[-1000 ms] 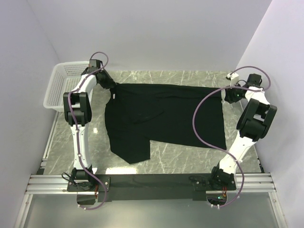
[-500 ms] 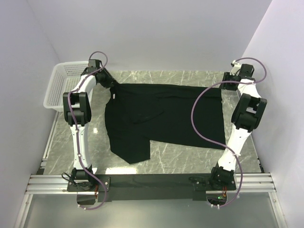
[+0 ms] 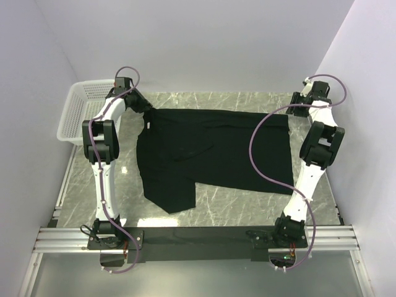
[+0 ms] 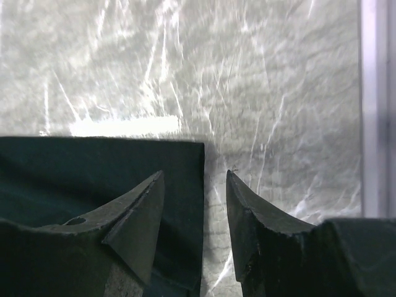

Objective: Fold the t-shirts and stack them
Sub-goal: Fold the tshirt

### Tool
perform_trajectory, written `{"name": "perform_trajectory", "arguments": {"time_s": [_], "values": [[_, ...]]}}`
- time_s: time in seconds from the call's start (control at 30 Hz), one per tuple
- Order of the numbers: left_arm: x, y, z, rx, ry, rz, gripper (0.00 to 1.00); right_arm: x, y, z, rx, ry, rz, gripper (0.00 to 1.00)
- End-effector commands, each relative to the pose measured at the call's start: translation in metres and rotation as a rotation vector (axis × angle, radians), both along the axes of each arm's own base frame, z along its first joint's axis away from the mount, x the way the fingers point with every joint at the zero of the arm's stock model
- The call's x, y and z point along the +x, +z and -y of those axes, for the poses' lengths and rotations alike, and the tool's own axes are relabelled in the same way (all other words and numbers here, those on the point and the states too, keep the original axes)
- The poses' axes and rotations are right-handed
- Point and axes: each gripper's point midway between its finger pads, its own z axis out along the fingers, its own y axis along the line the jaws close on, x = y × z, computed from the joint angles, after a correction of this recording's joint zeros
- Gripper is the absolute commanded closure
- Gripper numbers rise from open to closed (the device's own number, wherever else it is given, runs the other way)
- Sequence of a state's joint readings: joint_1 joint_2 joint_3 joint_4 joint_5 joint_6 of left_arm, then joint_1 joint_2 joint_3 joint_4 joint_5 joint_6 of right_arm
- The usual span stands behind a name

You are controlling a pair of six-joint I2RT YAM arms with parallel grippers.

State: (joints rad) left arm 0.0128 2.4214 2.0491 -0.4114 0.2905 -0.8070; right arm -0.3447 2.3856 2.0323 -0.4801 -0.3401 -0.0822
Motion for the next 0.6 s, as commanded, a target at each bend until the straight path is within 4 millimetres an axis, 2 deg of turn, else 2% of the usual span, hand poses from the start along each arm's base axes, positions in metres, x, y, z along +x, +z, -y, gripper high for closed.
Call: {"name": "perform_trajectory", "arguments": {"time_s": [0.0,0.27,0.57], "values": [[0.018,0.003,-0.030,0.028,0.065,0.056,0.71,0.009,0.008,0.003,0.001,-0.007,0.017,0.49],[0.019,0.001,-0.028,0.010,0.058,0.059,0.83,0.014,-0.004,0.004,0.015,-0.007,-0.011,0.49],[0.018,0.003,-0.026,0.000,0.054,0.062,0.84,0.007,-0.020,-0.007,0.043,0.046,-0.069,0.50]]}}
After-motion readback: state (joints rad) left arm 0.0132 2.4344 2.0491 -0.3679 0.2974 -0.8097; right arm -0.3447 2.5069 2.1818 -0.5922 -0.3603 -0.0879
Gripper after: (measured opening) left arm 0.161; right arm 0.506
